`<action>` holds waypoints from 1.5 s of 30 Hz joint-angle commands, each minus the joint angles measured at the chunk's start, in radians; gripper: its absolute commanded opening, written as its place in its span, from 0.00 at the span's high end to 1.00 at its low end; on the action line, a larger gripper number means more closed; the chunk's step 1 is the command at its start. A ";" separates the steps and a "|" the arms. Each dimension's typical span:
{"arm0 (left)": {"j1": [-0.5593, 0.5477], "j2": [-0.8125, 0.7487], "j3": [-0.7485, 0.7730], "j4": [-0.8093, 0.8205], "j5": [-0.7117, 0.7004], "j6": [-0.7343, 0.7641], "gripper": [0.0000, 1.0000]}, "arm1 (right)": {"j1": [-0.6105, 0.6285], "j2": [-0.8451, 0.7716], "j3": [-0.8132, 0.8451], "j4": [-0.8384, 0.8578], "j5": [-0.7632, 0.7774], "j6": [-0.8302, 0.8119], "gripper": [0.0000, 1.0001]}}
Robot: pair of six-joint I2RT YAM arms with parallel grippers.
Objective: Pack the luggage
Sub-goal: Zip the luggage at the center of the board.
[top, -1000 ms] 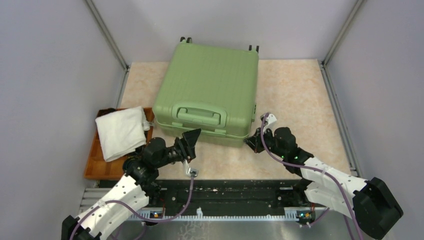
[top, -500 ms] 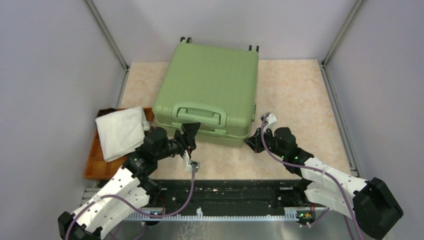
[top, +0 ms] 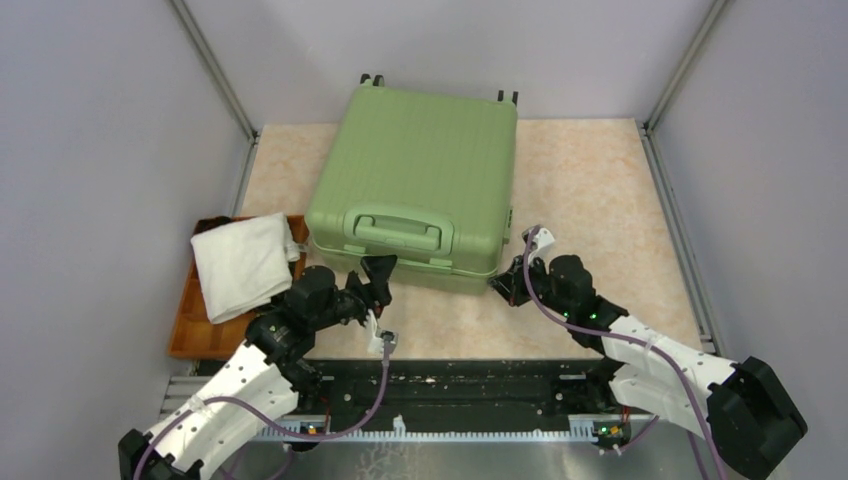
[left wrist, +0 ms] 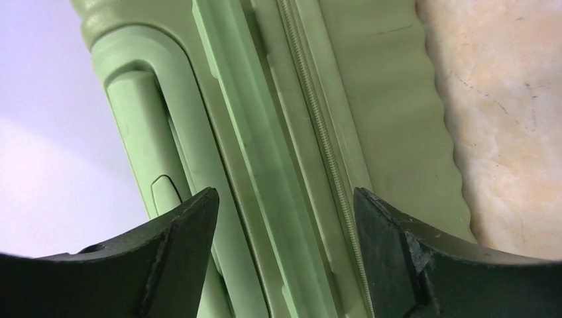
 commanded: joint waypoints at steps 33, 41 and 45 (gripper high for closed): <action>-0.015 0.246 0.257 0.331 -0.111 -0.416 0.93 | 0.013 -0.223 -0.164 0.155 0.067 0.011 0.53; -0.014 0.275 0.332 0.348 -0.140 -0.440 1.00 | -0.024 -0.182 -0.212 0.242 0.099 0.002 0.30; -0.014 0.280 0.361 0.370 -0.147 -0.457 1.00 | -0.089 -0.121 -0.186 0.261 0.049 -0.033 0.25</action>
